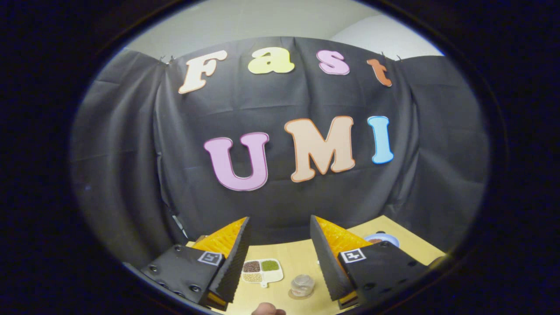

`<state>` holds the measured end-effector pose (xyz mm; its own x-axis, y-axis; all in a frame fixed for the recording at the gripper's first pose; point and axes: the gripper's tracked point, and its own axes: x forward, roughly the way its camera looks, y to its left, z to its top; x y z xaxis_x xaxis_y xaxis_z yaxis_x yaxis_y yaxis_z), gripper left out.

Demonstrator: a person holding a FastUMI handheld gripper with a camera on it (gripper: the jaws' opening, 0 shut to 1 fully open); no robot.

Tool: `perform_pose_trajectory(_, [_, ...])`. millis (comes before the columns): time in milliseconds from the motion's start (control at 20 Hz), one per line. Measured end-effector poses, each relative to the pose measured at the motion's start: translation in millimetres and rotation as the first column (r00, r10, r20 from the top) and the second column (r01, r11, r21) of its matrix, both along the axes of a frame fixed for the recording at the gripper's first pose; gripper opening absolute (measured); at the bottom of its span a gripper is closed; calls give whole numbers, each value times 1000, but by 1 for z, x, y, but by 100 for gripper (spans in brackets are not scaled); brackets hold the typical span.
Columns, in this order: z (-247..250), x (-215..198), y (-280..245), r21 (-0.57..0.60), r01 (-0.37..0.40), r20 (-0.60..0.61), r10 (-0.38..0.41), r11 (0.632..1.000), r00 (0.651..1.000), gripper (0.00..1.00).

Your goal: Take the bottle from table, then pour the juice into the cup, finally place the bottle on the coaster

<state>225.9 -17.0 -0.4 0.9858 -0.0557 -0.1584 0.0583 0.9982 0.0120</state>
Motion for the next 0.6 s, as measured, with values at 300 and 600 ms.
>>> perform_pose_trajectory(300, [66,-31,11,25,-12,117,9,1000,993,82])
perform_pose_trajectory(600, [92,-47,13,-13,-12,151,14,1000,988,82])
